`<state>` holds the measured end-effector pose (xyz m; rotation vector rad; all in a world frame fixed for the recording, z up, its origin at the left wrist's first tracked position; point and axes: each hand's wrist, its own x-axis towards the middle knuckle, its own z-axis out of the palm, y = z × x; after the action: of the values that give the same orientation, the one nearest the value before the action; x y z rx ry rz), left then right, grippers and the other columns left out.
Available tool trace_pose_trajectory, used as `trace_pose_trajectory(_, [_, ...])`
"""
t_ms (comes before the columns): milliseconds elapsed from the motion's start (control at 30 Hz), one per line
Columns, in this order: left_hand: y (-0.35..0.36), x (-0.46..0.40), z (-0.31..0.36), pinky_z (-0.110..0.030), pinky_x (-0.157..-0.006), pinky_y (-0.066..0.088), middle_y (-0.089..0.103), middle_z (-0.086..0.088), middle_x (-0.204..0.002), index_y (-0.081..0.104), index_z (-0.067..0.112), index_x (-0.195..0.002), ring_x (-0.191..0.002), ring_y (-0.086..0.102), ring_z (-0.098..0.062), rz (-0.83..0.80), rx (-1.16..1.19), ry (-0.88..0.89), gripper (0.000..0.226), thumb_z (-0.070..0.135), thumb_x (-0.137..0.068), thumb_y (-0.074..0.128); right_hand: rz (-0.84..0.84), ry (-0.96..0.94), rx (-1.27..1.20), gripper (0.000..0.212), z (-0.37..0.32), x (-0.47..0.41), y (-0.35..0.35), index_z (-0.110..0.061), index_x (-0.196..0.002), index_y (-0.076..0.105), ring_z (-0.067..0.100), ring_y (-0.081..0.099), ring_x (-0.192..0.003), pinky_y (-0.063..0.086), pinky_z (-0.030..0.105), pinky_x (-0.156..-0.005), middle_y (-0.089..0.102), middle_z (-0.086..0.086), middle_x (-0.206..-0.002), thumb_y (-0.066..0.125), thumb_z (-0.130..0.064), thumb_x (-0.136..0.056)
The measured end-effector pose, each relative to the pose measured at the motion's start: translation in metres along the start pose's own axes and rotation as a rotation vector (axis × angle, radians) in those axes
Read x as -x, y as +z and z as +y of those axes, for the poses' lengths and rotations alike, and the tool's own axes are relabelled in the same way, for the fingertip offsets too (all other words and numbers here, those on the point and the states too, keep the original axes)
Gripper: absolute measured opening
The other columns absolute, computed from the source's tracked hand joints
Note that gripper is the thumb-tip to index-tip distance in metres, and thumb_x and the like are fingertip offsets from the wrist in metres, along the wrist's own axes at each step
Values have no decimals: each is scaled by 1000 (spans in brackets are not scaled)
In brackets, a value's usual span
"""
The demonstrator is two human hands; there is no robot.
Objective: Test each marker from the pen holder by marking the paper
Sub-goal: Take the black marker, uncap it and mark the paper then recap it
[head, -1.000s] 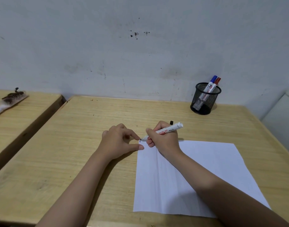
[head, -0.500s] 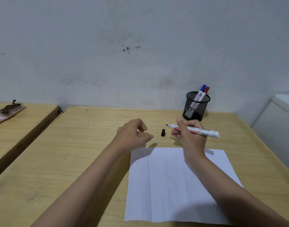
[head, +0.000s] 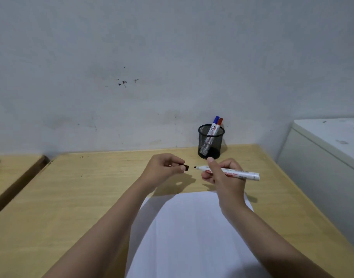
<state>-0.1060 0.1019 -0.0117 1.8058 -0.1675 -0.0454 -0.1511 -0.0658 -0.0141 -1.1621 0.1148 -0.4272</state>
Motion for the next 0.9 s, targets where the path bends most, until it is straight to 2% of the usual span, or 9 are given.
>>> trace_pose_trajectory(67, [2, 11, 10, -21, -69, 51, 68, -2, -72, 70, 14, -85, -69, 67, -12, -74, 178, 8, 13, 3, -77, 70, -4, -13, -17, 32, -3, 1, 1, -10, -63, 42, 18, 61, -42, 52, 25, -47, 58, 0, -43, 68, -4, -82])
trace_pose_trajectory(167, [6, 24, 19, -22, -73, 53, 73, 4, -70, 69, 13, -85, -69, 70, -10, -111, 280, 1, 13, 2, -79, 65, -32, -36, -20, 33, -9, 4, 3, -10, -63, 42, 19, 61, -41, 51, 24, -46, 58, 1, -44, 67, -3, -82])
trace_pose_trajectory(533, [16, 43, 29, -24, -77, 55, 73, 2, -71, 69, 9, -86, -68, 69, -11, -126, 388, -6, 12, 1, -81, 63, -80, -42, 13, 33, -23, 13, 5, -10, -61, 43, 18, 59, -39, 53, 27, -45, 59, 10, -50, 67, -3, -82])
trace_pose_trajectory(633, [23, 46, 32, -26, -79, 56, 73, -1, -69, 70, 8, -83, -66, 69, -12, -104, 420, 25, 12, -1, -80, 63, -72, -35, -10, 33, -24, 13, 9, -10, -62, 42, 17, 57, -36, 53, 29, -45, 57, 6, -46, 66, -1, -82])
trace_pose_trajectory(733, [25, 47, 37, -27, -80, 56, 73, -1, -67, 71, 7, -81, -64, 69, -12, -69, 411, 80, 12, -1, -79, 63, -58, -49, -45, 33, -26, 12, 12, -11, -63, 40, 16, 54, -33, 54, 30, -45, 53, 12, -50, 65, 1, -81])
trace_pose_trajectory(833, [22, 48, 40, -28, -80, 56, 73, -1, -67, 71, 7, -82, -64, 68, -13, -34, 377, 106, 10, 0, -78, 65, -84, 24, -91, 30, -25, 10, 15, -9, -67, 43, 14, 53, -34, 52, 29, -45, 53, 6, -44, 69, -7, -81])
trace_pose_trajectory(900, [20, 46, 42, -30, -80, 54, 72, -1, -66, 71, 7, -82, -63, 67, -13, 41, 358, 112, 9, 1, -78, 67, -127, 196, -83, 30, -26, 8, 16, -8, -71, 50, 14, 51, -38, 51, 28, -45, 49, 3, -44, 72, -26, -80])
